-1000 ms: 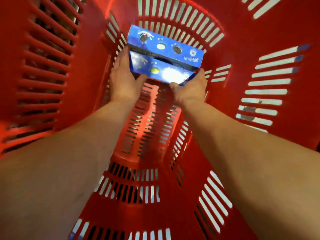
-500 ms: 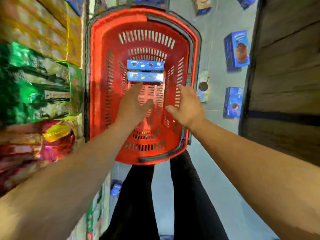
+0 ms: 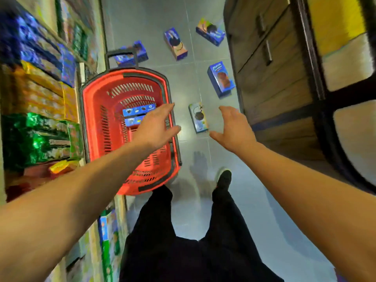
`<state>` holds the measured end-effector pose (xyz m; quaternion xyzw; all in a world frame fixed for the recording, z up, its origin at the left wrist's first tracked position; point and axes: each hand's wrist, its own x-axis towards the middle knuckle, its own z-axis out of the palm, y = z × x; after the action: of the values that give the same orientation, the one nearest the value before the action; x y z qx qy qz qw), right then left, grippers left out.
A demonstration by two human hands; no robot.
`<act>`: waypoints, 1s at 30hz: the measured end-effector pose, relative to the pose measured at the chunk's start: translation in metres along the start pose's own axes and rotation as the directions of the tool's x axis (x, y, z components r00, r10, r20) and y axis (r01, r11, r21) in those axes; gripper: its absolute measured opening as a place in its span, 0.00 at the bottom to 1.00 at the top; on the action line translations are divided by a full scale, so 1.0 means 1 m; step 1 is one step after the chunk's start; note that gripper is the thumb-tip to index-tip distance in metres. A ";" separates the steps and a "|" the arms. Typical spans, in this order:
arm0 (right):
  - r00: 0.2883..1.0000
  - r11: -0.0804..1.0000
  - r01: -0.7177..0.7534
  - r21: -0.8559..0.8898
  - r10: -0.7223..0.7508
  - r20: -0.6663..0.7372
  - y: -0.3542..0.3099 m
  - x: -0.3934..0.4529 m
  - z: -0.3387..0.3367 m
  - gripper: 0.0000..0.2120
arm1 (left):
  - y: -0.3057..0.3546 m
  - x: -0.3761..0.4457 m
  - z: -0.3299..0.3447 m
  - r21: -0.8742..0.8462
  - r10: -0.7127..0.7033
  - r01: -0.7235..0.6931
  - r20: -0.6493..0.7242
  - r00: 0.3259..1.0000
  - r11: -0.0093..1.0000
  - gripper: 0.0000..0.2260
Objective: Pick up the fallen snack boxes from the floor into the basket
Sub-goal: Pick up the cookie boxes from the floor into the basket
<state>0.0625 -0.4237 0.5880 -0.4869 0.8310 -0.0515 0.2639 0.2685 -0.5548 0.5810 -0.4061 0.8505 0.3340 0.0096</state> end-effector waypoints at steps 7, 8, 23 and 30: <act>0.998 1.000 0.017 -0.010 -0.016 0.056 0.101 -0.011 -0.037 0.39 | 0.113 -0.001 0.045 -0.103 -0.139 0.125 -0.145 0.980 0.987 0.30; 0.998 1.000 0.018 0.002 -0.018 0.056 0.112 -0.012 -0.043 0.39 | 0.127 -0.001 0.052 -0.115 -0.155 0.139 -0.145 0.977 0.984 0.30; 0.981 1.000 -0.008 0.006 0.007 0.193 0.148 0.097 -0.049 0.38 | 0.129 0.108 0.084 -0.223 -0.317 0.311 0.011 0.948 0.924 0.30; 0.952 0.998 -0.047 0.030 0.035 0.305 0.132 0.193 -0.018 0.38 | 0.067 0.196 0.093 -0.207 -0.326 0.344 0.118 0.938 0.916 0.29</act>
<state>-0.1234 -0.5194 0.4833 -0.4668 0.7892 0.0144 0.3987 0.0667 -0.6056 0.4903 -0.5304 0.7240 0.4376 0.0553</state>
